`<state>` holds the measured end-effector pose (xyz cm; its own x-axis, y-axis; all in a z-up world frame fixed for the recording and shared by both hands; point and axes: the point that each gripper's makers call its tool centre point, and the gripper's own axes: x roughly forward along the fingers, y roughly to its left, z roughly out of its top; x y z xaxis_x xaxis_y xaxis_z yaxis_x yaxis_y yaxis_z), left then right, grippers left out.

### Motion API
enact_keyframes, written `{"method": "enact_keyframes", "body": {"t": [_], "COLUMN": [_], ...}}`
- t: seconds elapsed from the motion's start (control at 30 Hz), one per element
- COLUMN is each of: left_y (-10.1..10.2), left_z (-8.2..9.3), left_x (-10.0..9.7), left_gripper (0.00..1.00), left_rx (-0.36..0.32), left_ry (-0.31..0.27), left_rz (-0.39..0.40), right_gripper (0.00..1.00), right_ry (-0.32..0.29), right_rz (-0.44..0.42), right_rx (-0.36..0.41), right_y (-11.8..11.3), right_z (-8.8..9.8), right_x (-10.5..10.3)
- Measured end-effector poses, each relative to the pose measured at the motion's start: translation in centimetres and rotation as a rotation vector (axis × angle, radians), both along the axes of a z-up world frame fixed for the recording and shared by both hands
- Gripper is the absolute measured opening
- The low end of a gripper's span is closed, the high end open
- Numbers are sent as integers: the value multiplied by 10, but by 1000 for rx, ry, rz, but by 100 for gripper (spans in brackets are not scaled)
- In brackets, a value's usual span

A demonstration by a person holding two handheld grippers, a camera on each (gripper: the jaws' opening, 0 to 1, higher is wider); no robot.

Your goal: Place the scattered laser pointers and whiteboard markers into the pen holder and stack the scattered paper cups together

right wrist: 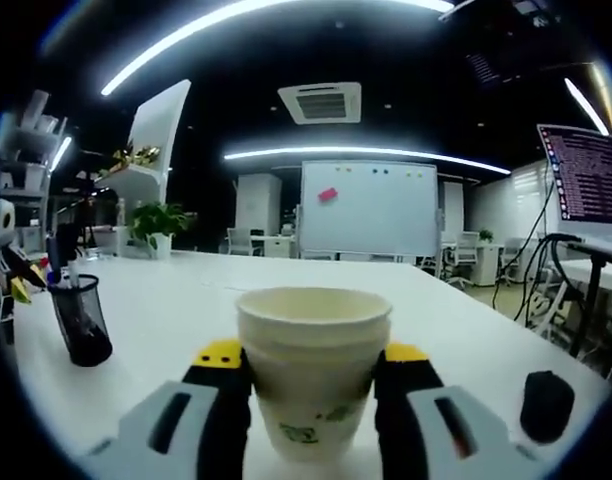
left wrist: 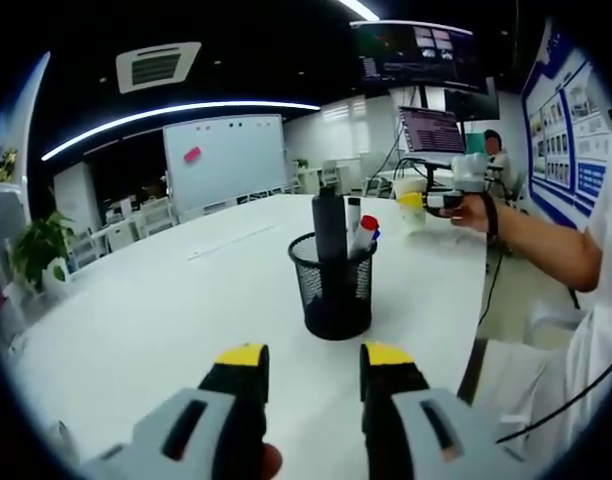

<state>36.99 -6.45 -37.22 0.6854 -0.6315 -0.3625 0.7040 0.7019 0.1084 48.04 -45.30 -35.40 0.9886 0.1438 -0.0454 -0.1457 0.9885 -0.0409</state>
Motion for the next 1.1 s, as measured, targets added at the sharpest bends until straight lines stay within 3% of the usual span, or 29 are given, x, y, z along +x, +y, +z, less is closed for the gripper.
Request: {"method": "enact_keyframes", "body": {"t": [0.33, 0.47, 1.1], "left_y": [-4, -2, 0], "left_z": [-1, -1, -2], "left_x": [-2, -2, -2], "left_gripper": [37, 37, 37], "left_rx": [3, 3, 4], "left_ry": [1, 0, 3], "left_rz": [-12, -8, -7], "right_gripper": [49, 49, 49], "right_ry": [-5, -4, 14], "right_rz": [15, 20, 89], "right_rx": [-13, -55, -37], "right_y": [8, 14, 41], "right_z": [4, 4, -3], "right_x": [-2, -3, -4]}}
